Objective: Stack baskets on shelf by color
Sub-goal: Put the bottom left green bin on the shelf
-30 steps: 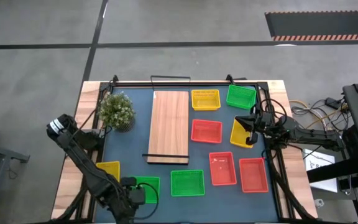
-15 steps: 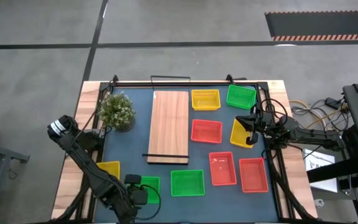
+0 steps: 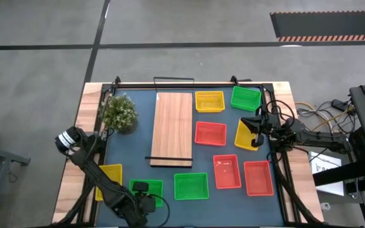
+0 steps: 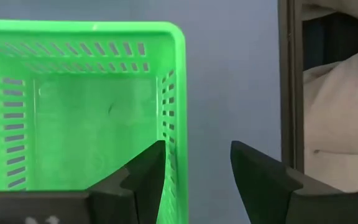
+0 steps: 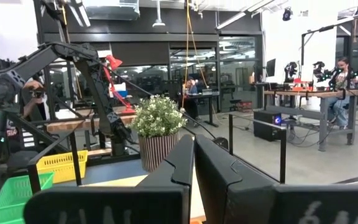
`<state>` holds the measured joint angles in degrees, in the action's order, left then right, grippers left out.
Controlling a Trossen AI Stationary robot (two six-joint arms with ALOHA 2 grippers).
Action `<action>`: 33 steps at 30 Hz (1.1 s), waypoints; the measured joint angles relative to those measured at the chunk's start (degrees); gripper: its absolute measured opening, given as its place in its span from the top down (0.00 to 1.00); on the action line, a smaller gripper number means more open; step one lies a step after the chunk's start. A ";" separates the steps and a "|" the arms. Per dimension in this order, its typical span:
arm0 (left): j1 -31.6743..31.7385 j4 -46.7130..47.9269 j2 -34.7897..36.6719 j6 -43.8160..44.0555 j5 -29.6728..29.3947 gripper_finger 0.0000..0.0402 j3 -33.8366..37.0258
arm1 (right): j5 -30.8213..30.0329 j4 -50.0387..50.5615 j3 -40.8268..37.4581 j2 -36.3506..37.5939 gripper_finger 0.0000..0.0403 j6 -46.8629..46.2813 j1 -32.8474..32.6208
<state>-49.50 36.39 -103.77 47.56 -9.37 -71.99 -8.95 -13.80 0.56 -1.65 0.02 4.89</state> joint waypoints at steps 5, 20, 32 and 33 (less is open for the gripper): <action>0.00 0.28 0.21 -1.21 -0.30 0.65 0.46 | 0.13 0.00 0.00 0.00 0.98 0.01 0.00; 0.00 0.32 0.65 -1.39 2.22 0.99 -1.64 | 0.42 0.00 0.00 0.00 0.98 -0.45 0.00; 0.12 9.95 3.75 -1.95 3.86 1.00 -24.80 | 0.61 0.30 0.00 0.00 0.98 -1.55 0.00; 0.13 11.96 3.97 -3.04 3.02 1.00 -27.14 | 0.65 0.38 0.00 0.00 0.98 -1.60 0.00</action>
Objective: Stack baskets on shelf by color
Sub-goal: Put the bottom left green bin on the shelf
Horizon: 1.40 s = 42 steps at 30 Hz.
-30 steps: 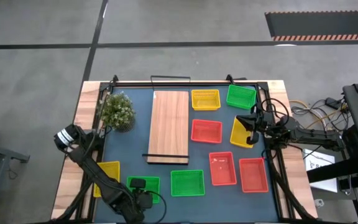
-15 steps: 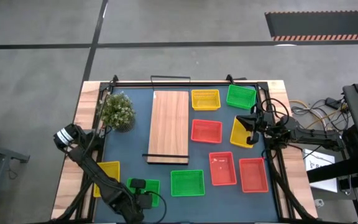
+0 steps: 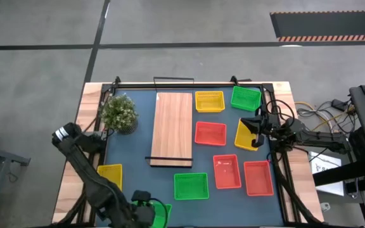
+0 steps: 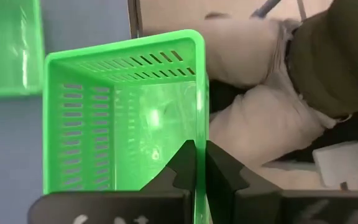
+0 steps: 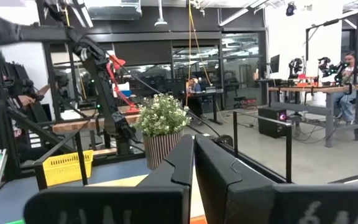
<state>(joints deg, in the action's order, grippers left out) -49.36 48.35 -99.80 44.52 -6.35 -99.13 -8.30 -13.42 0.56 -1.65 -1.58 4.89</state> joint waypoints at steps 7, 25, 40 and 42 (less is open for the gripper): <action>2.00 10.85 1.69 -18.33 -7.67 1.00 -13.03 | 1.03 -0.10 0.00 0.00 0.98 0.02 0.00; 41.13 18.18 7.72 -60.43 -12.44 1.00 -7.16 | 1.01 0.74 0.00 -0.02 0.98 -0.62 0.00; 67.82 -9.11 7.44 -70.83 -2.87 1.00 20.82 | 0.96 2.48 0.00 -0.02 0.98 -1.47 0.00; 68.46 -10.85 7.44 -71.36 -2.57 1.00 22.60 | 0.81 2.46 0.00 -0.02 0.98 -1.37 0.00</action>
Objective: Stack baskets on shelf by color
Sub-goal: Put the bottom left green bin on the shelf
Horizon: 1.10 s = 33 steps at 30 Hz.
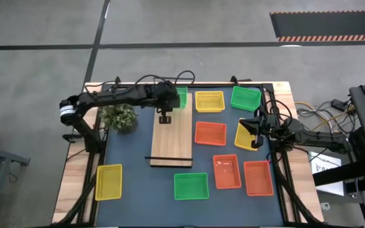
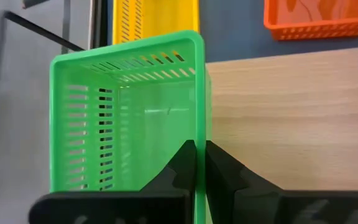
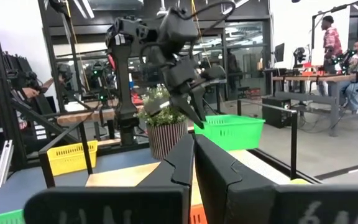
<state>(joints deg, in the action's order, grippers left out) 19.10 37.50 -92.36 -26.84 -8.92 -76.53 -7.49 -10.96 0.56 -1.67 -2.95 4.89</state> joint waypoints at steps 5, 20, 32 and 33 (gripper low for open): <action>0.43 -4.92 -0.02 -0.80 0.01 1.00 3.84 | -0.01 0.00 0.00 0.00 0.98 0.60 0.00; 1.75 -10.26 -3.48 -3.49 -0.18 0.94 6.42 | 0.00 2.87 0.00 0.00 0.98 -2.66 0.00; 2.22 -10.18 -4.42 -3.73 -0.34 0.92 6.27 | 0.01 4.33 0.00 0.00 0.98 -4.50 0.00; 2.22 -10.04 -4.42 -3.73 -0.34 0.92 6.27 | 0.01 4.31 0.00 0.00 0.98 -4.32 0.00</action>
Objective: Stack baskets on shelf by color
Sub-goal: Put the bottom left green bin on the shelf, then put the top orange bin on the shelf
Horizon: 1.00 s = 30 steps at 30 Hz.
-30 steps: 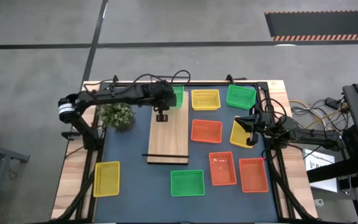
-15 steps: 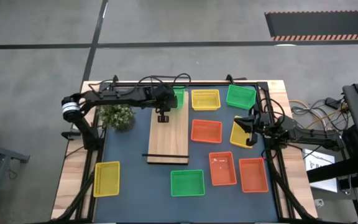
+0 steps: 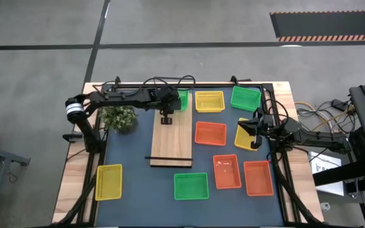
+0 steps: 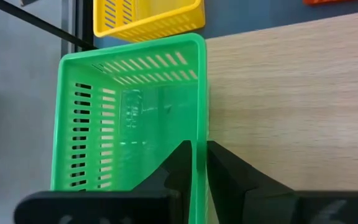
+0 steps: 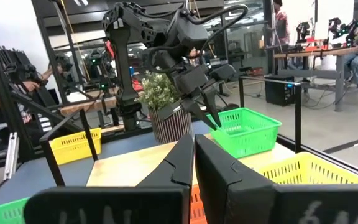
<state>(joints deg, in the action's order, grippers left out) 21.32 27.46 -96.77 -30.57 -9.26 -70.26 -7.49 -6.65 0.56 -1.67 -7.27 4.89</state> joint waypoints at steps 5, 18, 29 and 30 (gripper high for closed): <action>-0.02 0.34 0.18 0.00 0.55 0.92 -0.34 | 0.00 0.00 0.00 0.00 0.98 0.83 0.00; -0.04 0.55 1.61 -1.79 1.92 0.92 -2.08 | 0.00 -0.05 0.00 0.00 0.98 3.25 0.00; -4.31 0.52 10.51 0.74 2.12 0.92 -2.20 | 0.02 -8.65 0.02 -1.60 0.98 10.04 0.00; -5.48 0.46 11.77 2.02 2.19 0.92 -2.16 | 0.02 -9.75 0.01 -2.16 0.98 11.00 0.00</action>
<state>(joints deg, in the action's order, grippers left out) 15.84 27.92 -85.00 -28.55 -7.07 -72.41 -7.46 -16.40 0.57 -3.83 3.73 4.89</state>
